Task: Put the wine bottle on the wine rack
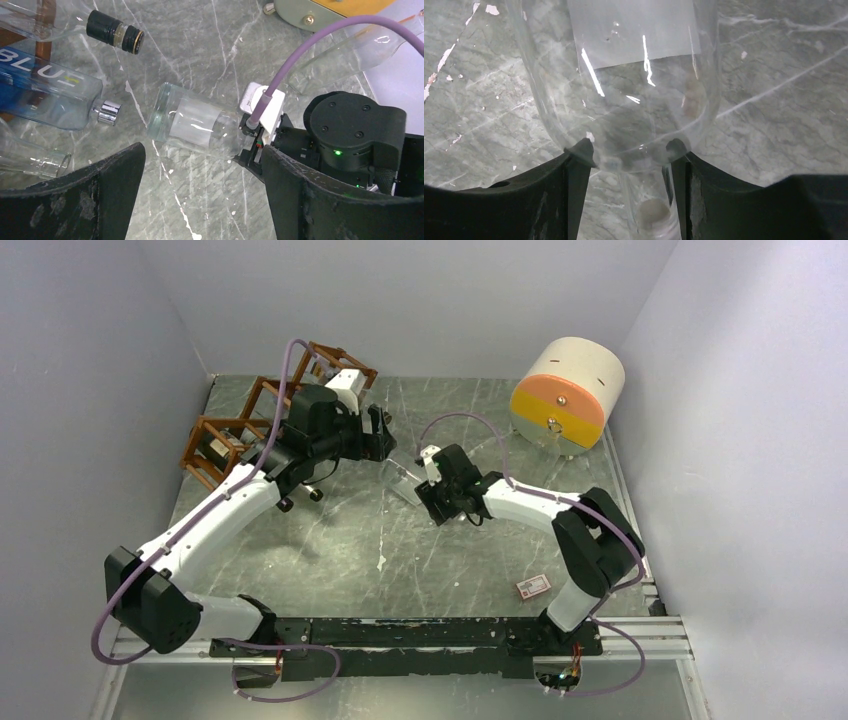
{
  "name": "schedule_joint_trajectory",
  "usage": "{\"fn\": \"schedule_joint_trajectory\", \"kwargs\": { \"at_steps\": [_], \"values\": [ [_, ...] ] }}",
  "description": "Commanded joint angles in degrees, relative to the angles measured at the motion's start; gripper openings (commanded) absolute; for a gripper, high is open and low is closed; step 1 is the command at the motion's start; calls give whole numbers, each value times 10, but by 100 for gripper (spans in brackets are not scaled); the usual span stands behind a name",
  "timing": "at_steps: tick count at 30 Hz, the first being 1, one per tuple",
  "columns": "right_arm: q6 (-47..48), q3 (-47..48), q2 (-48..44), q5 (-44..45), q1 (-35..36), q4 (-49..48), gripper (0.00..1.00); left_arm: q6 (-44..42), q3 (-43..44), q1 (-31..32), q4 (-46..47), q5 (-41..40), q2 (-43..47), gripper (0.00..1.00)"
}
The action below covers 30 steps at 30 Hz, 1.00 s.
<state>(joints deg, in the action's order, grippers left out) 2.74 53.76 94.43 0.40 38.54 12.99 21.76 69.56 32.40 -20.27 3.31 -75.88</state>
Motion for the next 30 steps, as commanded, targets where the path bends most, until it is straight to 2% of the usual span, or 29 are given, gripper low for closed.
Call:
{"fn": "schedule_joint_trajectory", "kwargs": {
  "at_steps": [1, 5, 8, 14, 19, 30],
  "values": [
    [20, 7, 27, -37, -5, -26, 61, -24, -9, -4, -9, -11, 14, 90],
    [25, 8, 43, -42, -7, -29, 60, -27, -9, -4, -15, -16, 13, 90],
    [29, 2, 46, -50, -9, -39, 52, -29, -8, -4, -16, -16, 13, 90],
    [38, -4, 49, -54, -10, -47, 18, -29, -3, -4, -20, -16, 13, 90],
    [37, -1, 26, -67, -11, -53, 0, -31, 4, -3, -24, -17, 17, 90],
    [8, -18, -100, -75, -11, -105, 0, -33, 9, -4, -34, -33, 42, 90]
  ]
}}
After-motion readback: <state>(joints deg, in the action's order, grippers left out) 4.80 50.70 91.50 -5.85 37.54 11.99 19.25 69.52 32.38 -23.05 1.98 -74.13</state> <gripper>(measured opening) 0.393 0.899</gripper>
